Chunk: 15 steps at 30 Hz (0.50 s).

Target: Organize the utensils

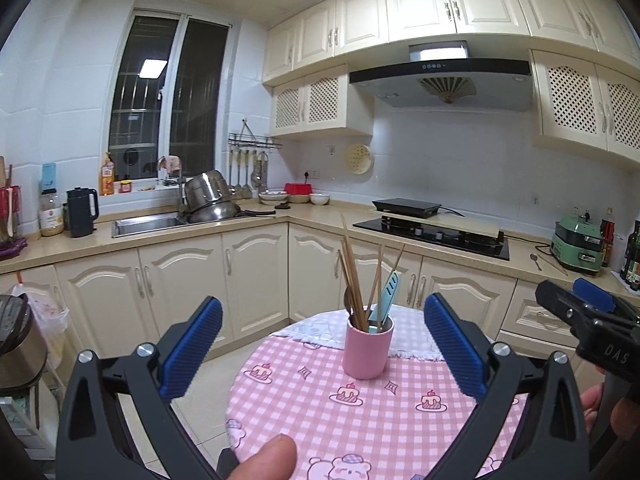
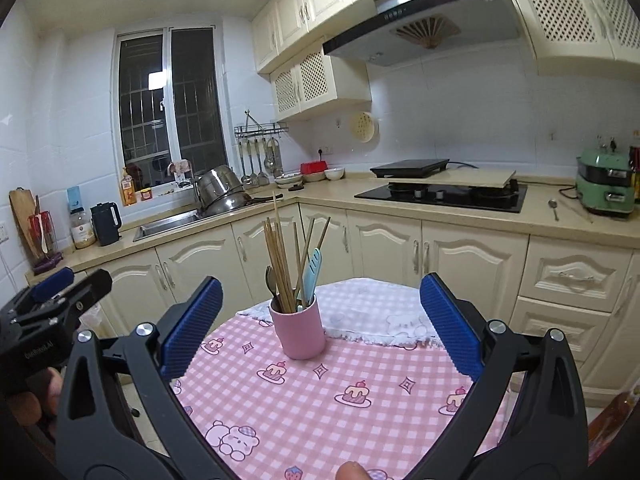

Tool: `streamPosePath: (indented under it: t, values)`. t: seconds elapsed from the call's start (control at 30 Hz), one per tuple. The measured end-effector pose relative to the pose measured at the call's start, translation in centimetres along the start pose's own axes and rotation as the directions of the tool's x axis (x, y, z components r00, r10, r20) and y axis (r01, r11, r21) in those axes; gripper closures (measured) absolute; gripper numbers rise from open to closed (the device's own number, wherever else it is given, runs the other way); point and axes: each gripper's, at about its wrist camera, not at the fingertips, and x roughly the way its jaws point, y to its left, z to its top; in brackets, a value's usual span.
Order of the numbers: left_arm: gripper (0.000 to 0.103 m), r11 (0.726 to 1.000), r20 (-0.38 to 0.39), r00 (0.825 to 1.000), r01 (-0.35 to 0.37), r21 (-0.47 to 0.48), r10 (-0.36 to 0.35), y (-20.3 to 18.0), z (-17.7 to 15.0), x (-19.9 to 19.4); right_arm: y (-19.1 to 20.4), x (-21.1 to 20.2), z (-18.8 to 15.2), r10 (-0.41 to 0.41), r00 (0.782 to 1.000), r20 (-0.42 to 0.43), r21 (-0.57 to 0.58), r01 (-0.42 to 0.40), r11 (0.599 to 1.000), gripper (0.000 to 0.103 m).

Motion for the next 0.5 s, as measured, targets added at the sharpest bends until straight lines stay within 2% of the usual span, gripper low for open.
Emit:
streamPosePath:
  t: [0.23,0.5]
  values:
    - [0.004,1.000,-0.004,1.000,-0.004,-0.011,0.004,0.5,0.0,-2.2,2.0,-1.0,-0.4,-0.006,1.000,0.012,-0.036,0.007,0.999,0.006]
    - [0.004,1.000,-0.007,1.000,-0.011,-0.027,0.011,0.9,0.0,-2.6,2.3,-1.2,-0.6,-0.004,1.000,0.010,-0.046,0.004,0.999,0.006]
